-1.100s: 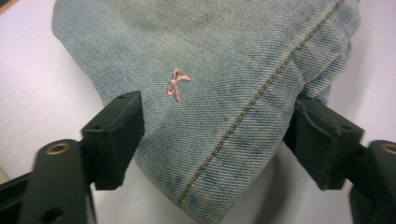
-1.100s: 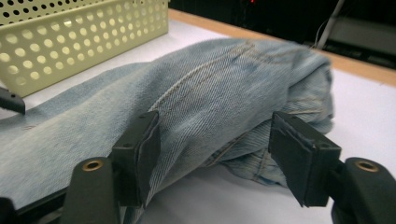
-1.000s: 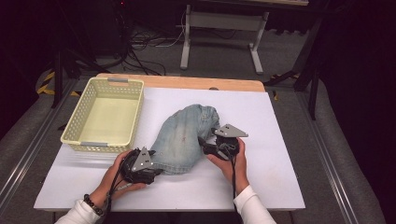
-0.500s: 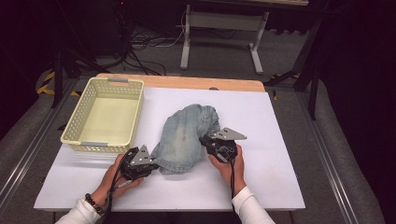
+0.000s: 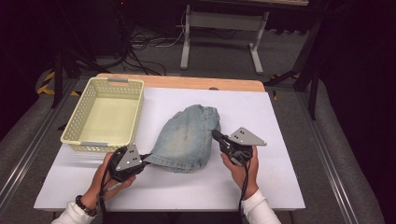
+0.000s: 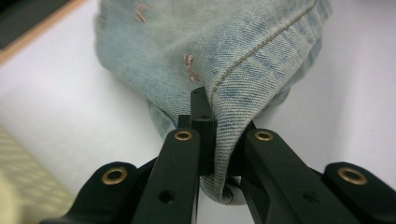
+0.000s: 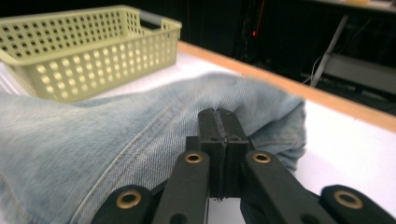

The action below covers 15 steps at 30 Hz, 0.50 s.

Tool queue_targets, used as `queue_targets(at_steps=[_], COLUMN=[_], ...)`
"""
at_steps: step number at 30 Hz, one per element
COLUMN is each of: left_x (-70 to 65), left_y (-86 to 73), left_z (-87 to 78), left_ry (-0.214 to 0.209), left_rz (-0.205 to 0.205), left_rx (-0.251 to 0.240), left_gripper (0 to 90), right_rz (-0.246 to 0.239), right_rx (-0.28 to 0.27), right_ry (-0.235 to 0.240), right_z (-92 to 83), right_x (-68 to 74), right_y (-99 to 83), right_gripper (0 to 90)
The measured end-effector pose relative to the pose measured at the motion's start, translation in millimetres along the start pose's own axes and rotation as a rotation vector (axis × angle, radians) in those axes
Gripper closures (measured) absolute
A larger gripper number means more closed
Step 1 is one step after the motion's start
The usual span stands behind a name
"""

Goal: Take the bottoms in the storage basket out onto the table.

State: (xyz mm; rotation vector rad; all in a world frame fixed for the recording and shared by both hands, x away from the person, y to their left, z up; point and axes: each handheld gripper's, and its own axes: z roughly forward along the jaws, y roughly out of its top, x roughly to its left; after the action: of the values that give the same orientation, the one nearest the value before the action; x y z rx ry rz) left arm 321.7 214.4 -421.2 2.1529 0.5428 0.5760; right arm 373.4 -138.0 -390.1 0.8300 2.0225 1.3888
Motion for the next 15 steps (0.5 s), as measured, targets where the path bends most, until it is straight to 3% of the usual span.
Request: queue_targets(at_steps=[3,7,9,12,15], left_x=[0.3,-0.5,-0.2,2.5,6.4], left_y=[1.0,-4.4,-10.5,-20.1,-29.7], left_z=[-12.1,-16.4,-18.1,-23.4,-25.6], left_ry=[0.011,0.020,0.029,0.042,0.052], left_rz=[-0.005,-0.007,-0.001,-0.013,-0.034], left_rx=[-0.032,-0.023,-0.006,-0.001,0.017], left_gripper=[86.6,86.7,86.8,86.8,86.9], right_rz=[-0.015,-0.009,-0.009,0.002,0.016], right_rx=[-0.034,-0.026,0.038,0.088,0.121], right_ry=[-0.022,-0.024,-0.032,-0.012,-0.026], right_z=[-10.1,-11.4,-1.7,7.1,17.1], right_x=[0.5,-2.1,-2.8,-3.3,-5.8], right_y=[6.9,4.6,-7.5,-15.9,-24.1], right_gripper=[90.0,89.8,84.3,75.4,65.0])
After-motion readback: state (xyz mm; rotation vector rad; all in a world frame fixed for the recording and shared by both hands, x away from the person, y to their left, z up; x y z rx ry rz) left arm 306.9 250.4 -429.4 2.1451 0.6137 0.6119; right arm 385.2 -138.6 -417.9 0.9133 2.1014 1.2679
